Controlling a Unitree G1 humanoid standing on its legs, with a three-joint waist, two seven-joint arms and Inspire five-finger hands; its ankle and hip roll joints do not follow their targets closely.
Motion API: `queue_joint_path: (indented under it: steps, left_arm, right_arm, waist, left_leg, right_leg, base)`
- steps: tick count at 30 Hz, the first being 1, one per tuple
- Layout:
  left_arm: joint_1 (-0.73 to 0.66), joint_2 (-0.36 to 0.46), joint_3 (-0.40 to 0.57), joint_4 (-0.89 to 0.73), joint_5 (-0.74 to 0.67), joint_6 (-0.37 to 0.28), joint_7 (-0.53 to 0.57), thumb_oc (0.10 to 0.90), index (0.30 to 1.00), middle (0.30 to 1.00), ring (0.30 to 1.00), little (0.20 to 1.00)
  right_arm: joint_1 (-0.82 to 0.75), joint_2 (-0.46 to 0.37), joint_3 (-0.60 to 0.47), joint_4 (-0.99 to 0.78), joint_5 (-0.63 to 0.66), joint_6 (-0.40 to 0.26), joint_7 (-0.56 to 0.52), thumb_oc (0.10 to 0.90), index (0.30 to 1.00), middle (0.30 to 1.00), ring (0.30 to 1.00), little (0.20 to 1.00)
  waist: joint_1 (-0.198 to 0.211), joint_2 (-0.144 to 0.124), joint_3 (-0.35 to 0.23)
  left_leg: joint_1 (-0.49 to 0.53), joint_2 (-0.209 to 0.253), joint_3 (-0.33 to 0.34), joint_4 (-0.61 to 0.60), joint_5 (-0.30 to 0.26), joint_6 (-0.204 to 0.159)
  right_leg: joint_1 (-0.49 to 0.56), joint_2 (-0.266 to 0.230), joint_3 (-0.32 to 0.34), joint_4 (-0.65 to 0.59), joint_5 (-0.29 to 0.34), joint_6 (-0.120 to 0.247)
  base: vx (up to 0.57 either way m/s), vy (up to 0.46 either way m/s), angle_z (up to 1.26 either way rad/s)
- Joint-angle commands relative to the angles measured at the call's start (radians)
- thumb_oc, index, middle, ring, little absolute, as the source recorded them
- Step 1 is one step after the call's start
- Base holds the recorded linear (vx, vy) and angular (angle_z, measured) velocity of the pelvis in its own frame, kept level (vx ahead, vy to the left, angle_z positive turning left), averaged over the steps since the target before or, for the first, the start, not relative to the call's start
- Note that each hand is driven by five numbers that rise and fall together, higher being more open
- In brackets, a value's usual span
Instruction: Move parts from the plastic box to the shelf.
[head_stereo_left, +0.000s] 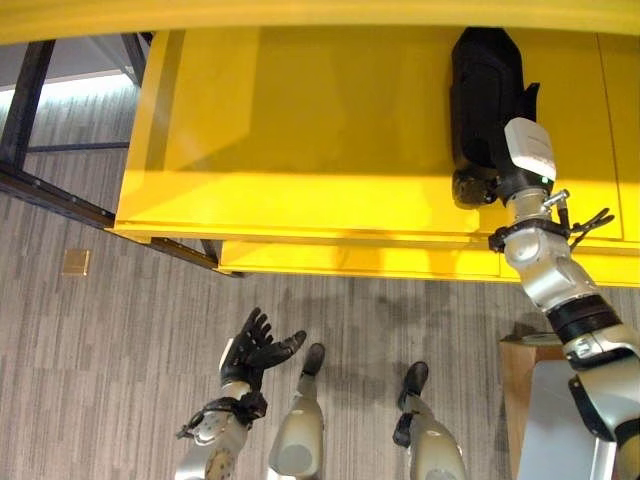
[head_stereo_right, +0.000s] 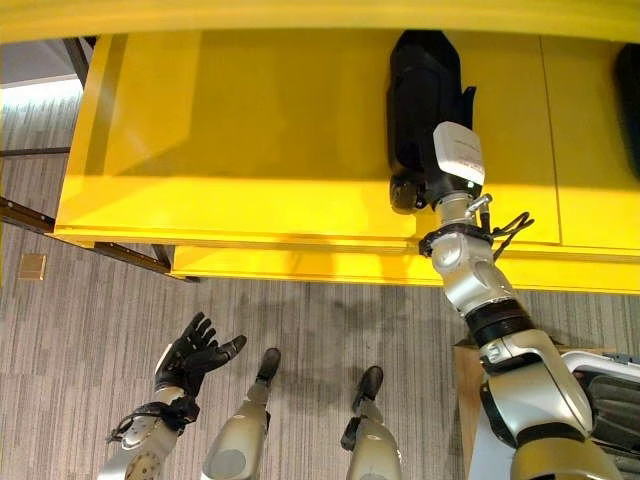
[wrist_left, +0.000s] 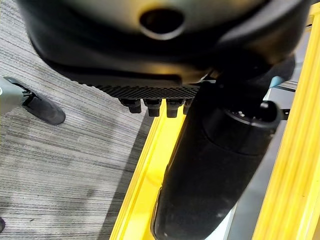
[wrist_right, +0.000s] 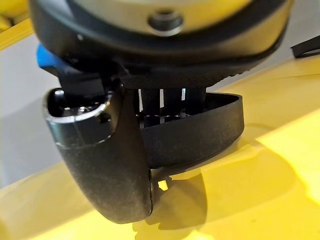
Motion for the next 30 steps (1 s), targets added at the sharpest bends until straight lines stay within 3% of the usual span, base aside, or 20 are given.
queue_joint_path:
  steps: [1,3,5,7,14,30]
  left_arm:
    - [0.015,0.045,-0.017,-0.115,-0.006,-0.088,0.001,0.900,1.000,1.000,1.000,1.000]
    - [0.015,0.045,-0.017,-0.115,-0.006,-0.088,0.001,0.900,1.000,1.000,1.000,1.000]
    - [0.017,0.055,-0.018,-0.112,-0.002,-0.091,-0.014,0.900,1.000,1.000,1.000,1.000]
    - [0.017,0.061,-0.020,-0.115,-0.002,-0.093,-0.020,0.900,1.000,1.000,1.000,1.000]
    - [0.010,0.066,-0.021,-0.113,-0.008,-0.095,-0.024,0.900,1.000,1.000,1.000,1.000]
    - [0.010,0.072,-0.020,-0.108,-0.013,-0.097,-0.035,0.900,1.000,1.000,1.000,1.000]
  right_arm:
    - [-0.067,-0.092,-0.056,0.075,0.012,0.049,-0.077,0.400,0.300,0.300,0.300,0.300]
    - [-0.067,-0.092,-0.056,0.075,0.012,0.049,-0.077,0.400,0.300,0.300,0.300,0.300]
    - [-0.090,-0.186,0.025,0.063,-0.045,0.022,-0.013,0.400,0.300,0.300,0.300,0.300]
    - [-0.112,-0.224,0.058,0.071,-0.057,0.011,0.002,0.400,0.300,0.300,0.300,0.300]
    - [-0.159,-0.278,0.106,0.085,-0.068,0.001,0.020,0.400,0.300,0.300,0.300,0.300]
    - [-0.187,-0.313,0.188,0.082,-0.102,-0.027,0.069,0.400,0.300,0.300,0.300,0.300]
  waist:
    - [0.001,-0.029,-0.030]
    - [0.001,-0.029,-0.031]
    - [0.000,-0.035,-0.027]
    - [-0.001,-0.039,-0.029]
    - [-0.004,-0.047,-0.029]
    - [-0.002,-0.051,-0.031]
  left_leg:
    - [0.084,0.004,0.014,-0.009,-0.066,0.056]
    - [0.084,0.004,0.014,-0.009,-0.066,0.056]
    - [0.084,0.004,0.015,-0.005,-0.066,0.053]
    - [0.082,0.005,0.014,-0.006,-0.065,0.053]
    - [0.083,0.007,0.014,-0.007,-0.065,0.052]
    - [0.080,0.007,0.012,-0.005,-0.064,0.050]
  right_leg:
    - [-0.050,-0.066,0.038,0.108,-0.035,0.045]
    - [-0.050,-0.066,0.038,0.108,-0.035,0.045]
    - [-0.048,-0.067,0.038,0.108,-0.034,0.046]
    - [-0.048,-0.067,0.036,0.107,-0.033,0.047]
    - [-0.050,-0.067,0.035,0.110,-0.032,0.046]
    - [-0.045,-0.065,0.034,0.104,-0.030,0.047]
  base:
    - [0.00,0.000,0.00]
    - [0.00,0.000,0.00]
    - [0.00,0.000,0.00]
    - [0.00,0.000,0.00]
    - [0.00,-0.001,0.01]
    - [0.00,0.000,0.00]
